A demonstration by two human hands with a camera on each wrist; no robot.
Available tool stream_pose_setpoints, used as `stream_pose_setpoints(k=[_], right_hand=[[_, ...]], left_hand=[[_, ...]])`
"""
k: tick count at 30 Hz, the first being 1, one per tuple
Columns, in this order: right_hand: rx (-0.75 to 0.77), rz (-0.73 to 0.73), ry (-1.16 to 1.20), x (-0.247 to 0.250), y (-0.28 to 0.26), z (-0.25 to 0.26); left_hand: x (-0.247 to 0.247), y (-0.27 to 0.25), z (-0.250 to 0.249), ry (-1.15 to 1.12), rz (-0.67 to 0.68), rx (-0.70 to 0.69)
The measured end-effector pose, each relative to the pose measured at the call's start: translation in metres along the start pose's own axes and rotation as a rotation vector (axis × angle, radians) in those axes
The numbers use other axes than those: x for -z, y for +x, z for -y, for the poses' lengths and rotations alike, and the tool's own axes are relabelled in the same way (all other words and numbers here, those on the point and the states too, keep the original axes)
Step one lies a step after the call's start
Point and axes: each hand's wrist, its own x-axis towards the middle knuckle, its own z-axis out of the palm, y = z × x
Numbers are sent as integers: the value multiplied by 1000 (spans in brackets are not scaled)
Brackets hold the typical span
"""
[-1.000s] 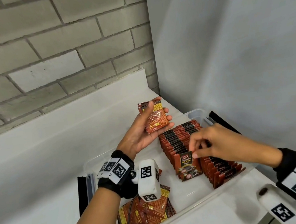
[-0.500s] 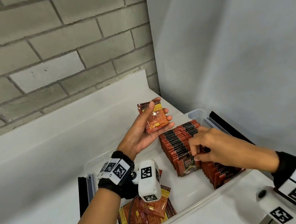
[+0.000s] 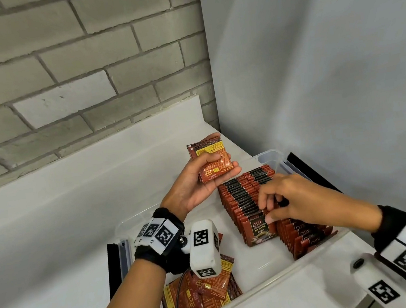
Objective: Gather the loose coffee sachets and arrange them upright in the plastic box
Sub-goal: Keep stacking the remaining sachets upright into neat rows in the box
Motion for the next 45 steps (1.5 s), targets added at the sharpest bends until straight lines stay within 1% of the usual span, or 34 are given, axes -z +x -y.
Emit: stream_pose_setpoints(k=[2, 4, 6, 9, 13, 19, 22, 25, 28, 29, 30, 33, 35, 38, 40, 42, 45], right_hand=[[-9, -50, 79, 5, 0, 6], [-19, -135, 179, 10, 2, 11], [-54, -226, 282, 15, 5, 14], [-102, -307, 438, 18, 10, 16], [-143, -348, 560, 18, 18, 21], [-182, -369, 594, 15, 28, 25], [-192, -373, 657, 16, 29, 28], [-176, -409, 789, 20, 28, 34], [-100, -504, 916, 26, 27, 40], [-67, -545, 912, 27, 26, 40], [-43, -589, 858, 28, 26, 38], [-9, -676, 593, 31, 26, 34], [14, -671, 498, 30, 25, 33], [17, -630, 429, 25, 25, 32], [6, -611, 419, 23, 26, 32], [-24, -597, 458, 23, 27, 32], [-104, -535, 622, 24, 27, 32]], left_hand=[[-1, 0, 1, 52, 13, 11], [0, 0, 1, 87, 33, 8], [3, 1, 2, 109, 57, 2], [5, 1, 2, 141, 77, -3], [4, 0, 2, 194, 93, 6], [2, 0, 3, 226, 99, 50], [1, 0, 3, 199, 110, 49], [-1, -1, 3, 155, 116, 46], [-2, -1, 3, 140, 102, 44], [-2, 0, 3, 127, 89, 51], [-2, 0, 3, 106, 71, 60], [-2, 2, 3, 41, 52, 71], [-2, 2, 2, 24, 75, 62], [-2, 0, 2, 31, 91, 43], [-1, 0, 1, 75, 75, 34], [-1, -1, 1, 102, 64, 36], [0, 0, 1, 100, 72, 26]])
